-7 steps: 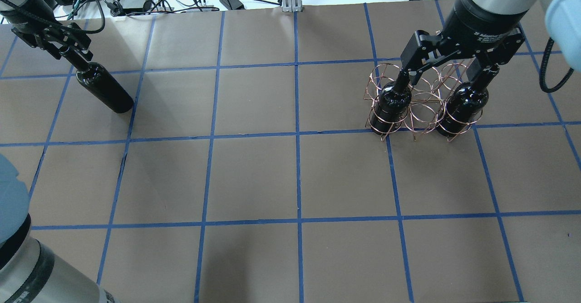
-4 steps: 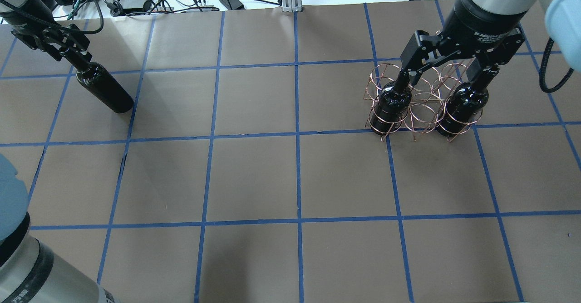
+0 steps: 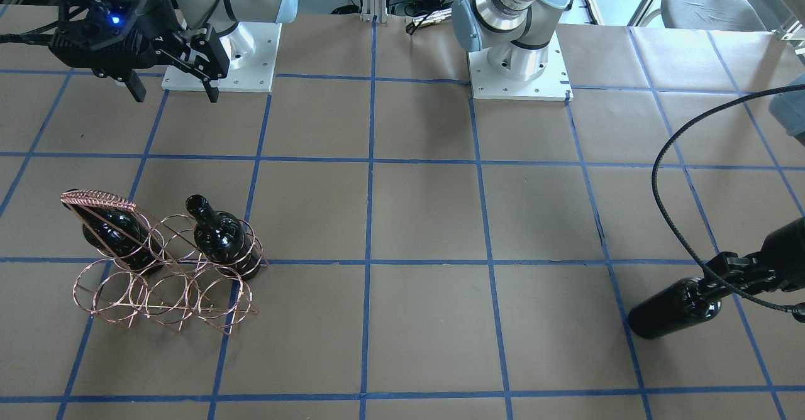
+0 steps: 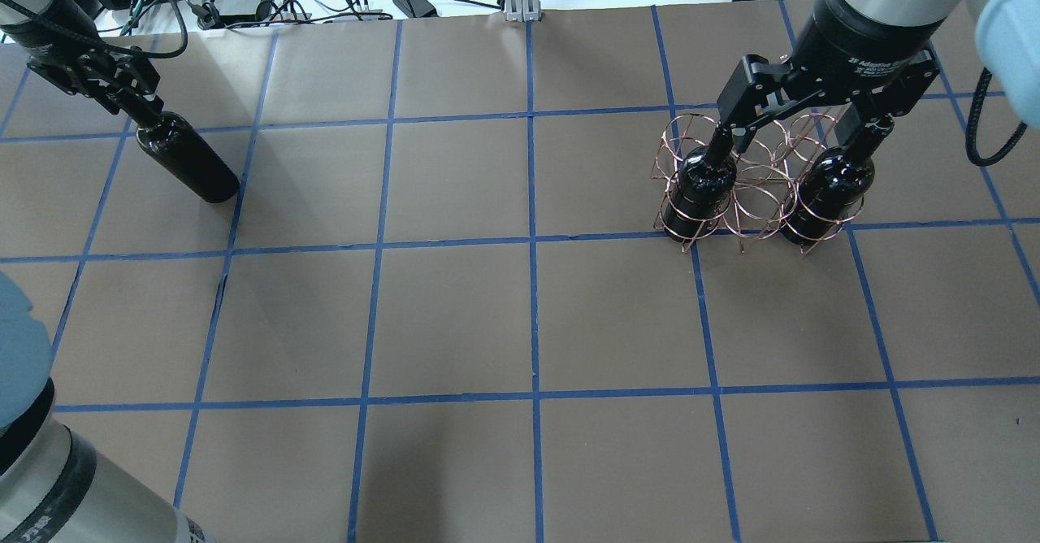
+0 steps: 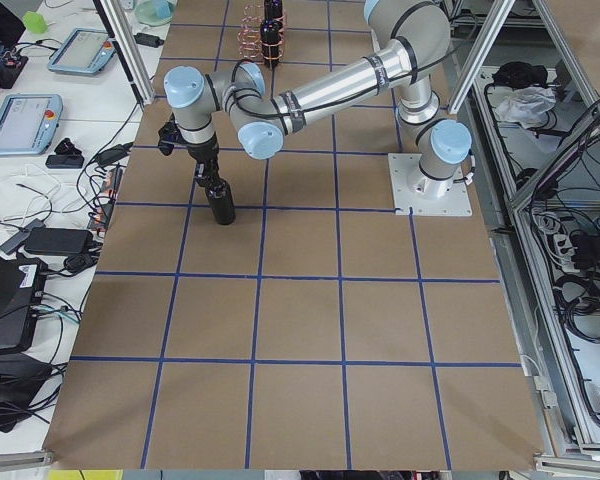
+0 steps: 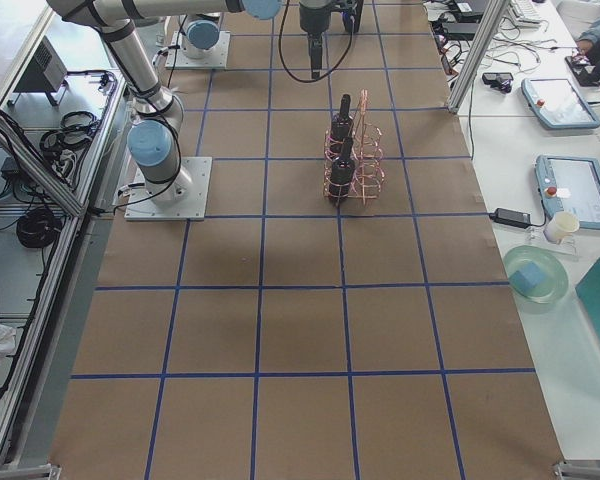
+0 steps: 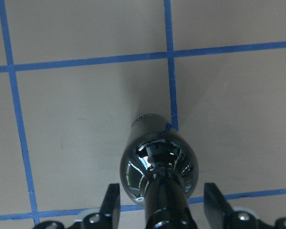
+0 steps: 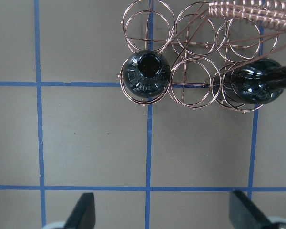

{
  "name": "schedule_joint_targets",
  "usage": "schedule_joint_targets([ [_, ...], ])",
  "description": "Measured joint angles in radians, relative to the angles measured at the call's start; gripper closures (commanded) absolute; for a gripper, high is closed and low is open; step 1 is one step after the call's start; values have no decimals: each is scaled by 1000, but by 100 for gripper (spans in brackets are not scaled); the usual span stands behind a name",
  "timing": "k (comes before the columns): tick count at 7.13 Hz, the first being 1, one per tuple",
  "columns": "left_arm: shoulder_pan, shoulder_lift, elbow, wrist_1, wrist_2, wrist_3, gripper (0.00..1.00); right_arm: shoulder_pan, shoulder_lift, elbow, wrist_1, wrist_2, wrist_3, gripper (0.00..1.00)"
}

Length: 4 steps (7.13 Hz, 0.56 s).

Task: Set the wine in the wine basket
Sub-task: 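Close the left gripper around the bottle neck, then lift the bottle with the left gripper and carry it toward the table center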

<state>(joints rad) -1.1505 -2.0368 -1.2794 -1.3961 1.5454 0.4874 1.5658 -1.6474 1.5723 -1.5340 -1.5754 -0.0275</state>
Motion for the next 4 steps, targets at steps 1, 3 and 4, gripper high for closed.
schedule_joint_targets([
  [1,0,-1,0,0,-1,-10,41,0,0,0,0,0,0,0],
  [3,0,-1,0,0,1,-21,97,0,0,0,0,0,0,0],
  [4,0,1,-3,-3,4,-22,100,0,0,0,0,0,0,0],
])
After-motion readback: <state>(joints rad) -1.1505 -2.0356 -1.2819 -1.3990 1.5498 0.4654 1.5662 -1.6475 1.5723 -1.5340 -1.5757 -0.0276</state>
